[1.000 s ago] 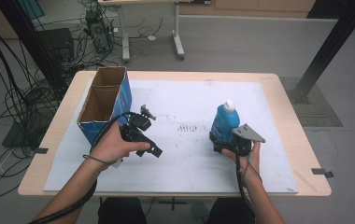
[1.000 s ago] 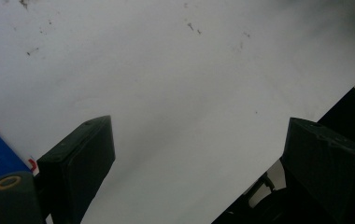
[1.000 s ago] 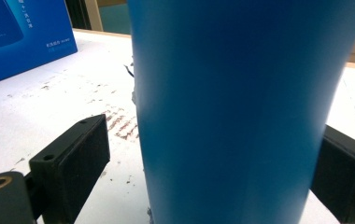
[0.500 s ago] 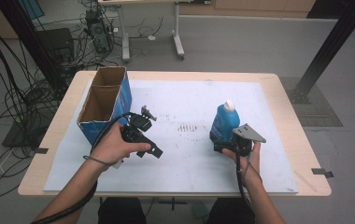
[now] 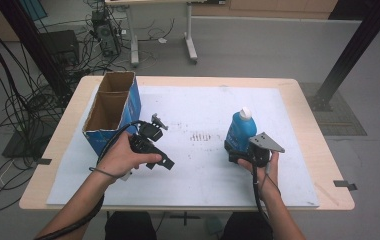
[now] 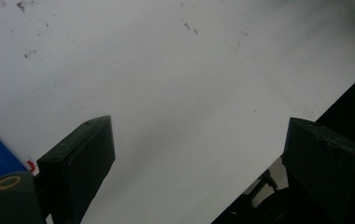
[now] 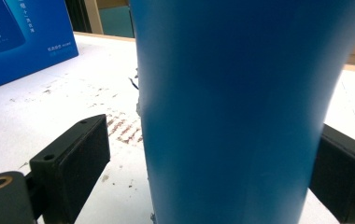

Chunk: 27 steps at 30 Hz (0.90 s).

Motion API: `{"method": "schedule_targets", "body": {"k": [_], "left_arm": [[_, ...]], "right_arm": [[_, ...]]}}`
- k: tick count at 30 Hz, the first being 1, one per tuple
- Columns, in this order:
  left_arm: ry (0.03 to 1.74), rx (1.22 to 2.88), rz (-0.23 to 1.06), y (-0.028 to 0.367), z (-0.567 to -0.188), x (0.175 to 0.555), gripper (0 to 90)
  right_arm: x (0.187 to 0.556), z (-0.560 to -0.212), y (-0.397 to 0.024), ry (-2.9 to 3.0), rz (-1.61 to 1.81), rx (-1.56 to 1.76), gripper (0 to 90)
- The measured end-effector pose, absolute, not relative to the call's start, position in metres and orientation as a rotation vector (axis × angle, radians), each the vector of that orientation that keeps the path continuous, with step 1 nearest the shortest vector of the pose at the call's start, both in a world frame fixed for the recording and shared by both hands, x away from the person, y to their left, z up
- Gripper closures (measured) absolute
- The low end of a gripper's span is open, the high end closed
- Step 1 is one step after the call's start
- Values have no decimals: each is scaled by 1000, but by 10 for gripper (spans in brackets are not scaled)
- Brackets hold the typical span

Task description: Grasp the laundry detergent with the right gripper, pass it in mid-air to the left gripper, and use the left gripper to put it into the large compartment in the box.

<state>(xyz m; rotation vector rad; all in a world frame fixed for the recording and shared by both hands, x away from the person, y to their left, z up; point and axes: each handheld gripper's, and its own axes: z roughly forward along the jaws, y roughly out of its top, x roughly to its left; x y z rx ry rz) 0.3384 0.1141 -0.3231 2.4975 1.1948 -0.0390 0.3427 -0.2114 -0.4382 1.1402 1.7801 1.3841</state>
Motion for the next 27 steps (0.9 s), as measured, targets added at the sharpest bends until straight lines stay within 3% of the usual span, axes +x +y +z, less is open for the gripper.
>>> {"method": "schedule_targets", "body": {"k": [27], "left_arm": [[1191, 2506, -36, 113, -324, 338, 97]], "right_arm": [[343, -437, -213, 1769, 1396, 1143, 77]]}}
